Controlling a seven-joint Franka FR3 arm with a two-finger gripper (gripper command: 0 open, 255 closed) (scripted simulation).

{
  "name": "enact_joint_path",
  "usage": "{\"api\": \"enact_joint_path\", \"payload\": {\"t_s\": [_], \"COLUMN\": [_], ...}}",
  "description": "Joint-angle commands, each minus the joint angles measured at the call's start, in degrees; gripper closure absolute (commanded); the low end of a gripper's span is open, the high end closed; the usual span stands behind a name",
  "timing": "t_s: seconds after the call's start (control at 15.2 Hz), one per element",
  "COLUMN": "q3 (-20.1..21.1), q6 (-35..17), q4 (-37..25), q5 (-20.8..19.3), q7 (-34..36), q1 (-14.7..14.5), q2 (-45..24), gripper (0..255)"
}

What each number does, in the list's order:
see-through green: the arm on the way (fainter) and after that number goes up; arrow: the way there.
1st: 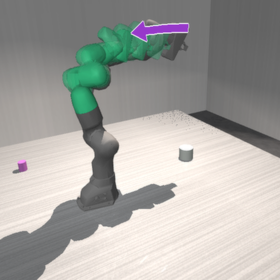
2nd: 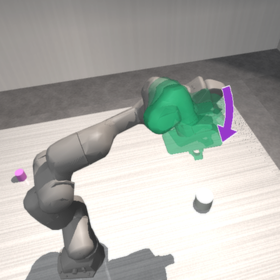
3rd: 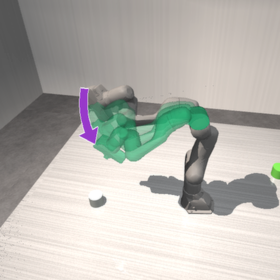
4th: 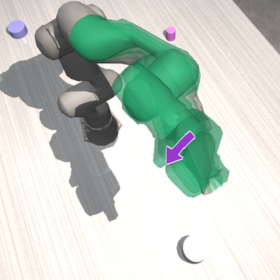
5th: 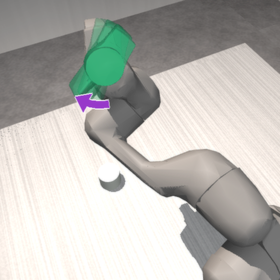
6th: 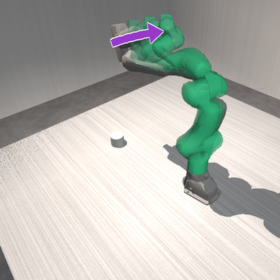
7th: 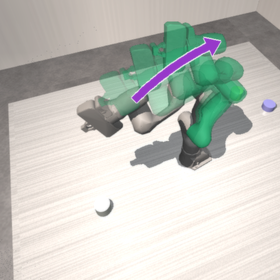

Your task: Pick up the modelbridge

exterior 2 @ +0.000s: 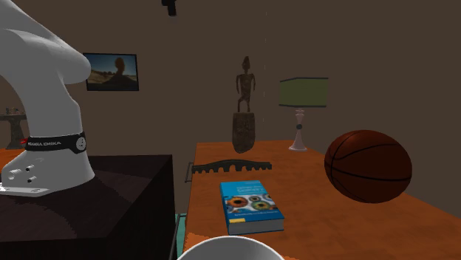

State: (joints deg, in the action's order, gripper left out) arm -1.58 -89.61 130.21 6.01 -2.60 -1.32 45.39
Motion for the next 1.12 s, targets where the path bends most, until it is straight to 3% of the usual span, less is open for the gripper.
{"api": "enact_joint_path", "payload": {"t_s": [0.0, 0.53, 1.06], "q3": [0.00, 5.66, 11.62], "q6": [0.00, -15.00, -31.21], "q4": [0.00, 10.56, 16.32], "q5": [0.00, 3.08, 5.76], "q7": [0.00, 3.62, 7.28], "q1": [0.00, -1.82, -3.83], "q2": [0.00, -3.72, -13.39], "gripper": [0, 0, 0]}}
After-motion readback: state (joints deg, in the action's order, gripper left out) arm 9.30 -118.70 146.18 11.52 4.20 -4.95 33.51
